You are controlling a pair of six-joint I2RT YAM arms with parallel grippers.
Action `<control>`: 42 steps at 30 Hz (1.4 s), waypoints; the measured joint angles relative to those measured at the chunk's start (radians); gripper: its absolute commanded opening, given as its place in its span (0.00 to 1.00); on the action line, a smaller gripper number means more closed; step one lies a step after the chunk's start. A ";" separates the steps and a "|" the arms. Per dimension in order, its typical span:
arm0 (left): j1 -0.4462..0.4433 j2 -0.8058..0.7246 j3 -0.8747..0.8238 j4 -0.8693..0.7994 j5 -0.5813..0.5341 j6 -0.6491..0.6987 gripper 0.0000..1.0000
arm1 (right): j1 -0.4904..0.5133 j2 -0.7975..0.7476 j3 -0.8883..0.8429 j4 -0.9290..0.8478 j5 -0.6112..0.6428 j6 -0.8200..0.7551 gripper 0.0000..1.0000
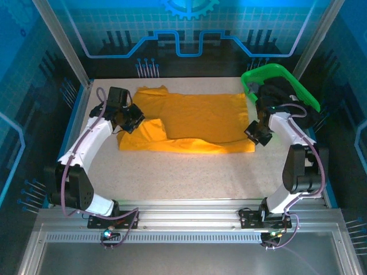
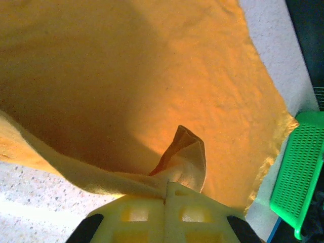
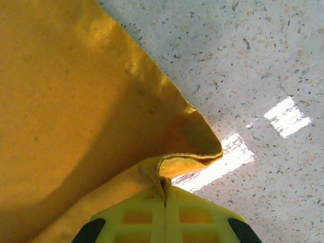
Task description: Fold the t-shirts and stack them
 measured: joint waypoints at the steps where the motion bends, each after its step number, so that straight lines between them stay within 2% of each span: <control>1: 0.004 0.000 0.003 0.006 0.000 0.006 0.00 | 0.000 0.015 0.010 -0.006 0.004 0.004 0.00; 20: 0.068 0.084 0.010 0.041 -0.011 0.095 0.00 | 0.000 0.196 0.185 -0.035 0.033 0.036 0.00; 37: 0.081 0.240 0.110 0.066 -0.037 0.132 0.00 | 0.000 0.317 0.300 -0.037 0.032 0.031 0.00; 38: 0.084 0.257 0.124 0.066 -0.037 0.138 0.00 | 0.000 0.328 0.309 -0.036 0.032 0.025 0.05; 39: 0.088 0.278 0.139 0.066 -0.035 0.143 0.03 | 0.000 0.340 0.321 -0.036 0.031 0.016 0.18; 40: 0.093 0.297 0.154 0.065 -0.032 0.148 0.15 | 0.000 0.347 0.331 -0.035 0.028 0.006 0.29; 41: 0.097 0.319 0.172 0.063 -0.026 0.155 0.33 | 0.000 0.353 0.341 -0.035 0.026 -0.011 0.39; 42: 0.103 0.343 0.194 0.057 -0.022 0.163 0.46 | 0.000 0.355 0.351 -0.036 0.023 -0.024 0.46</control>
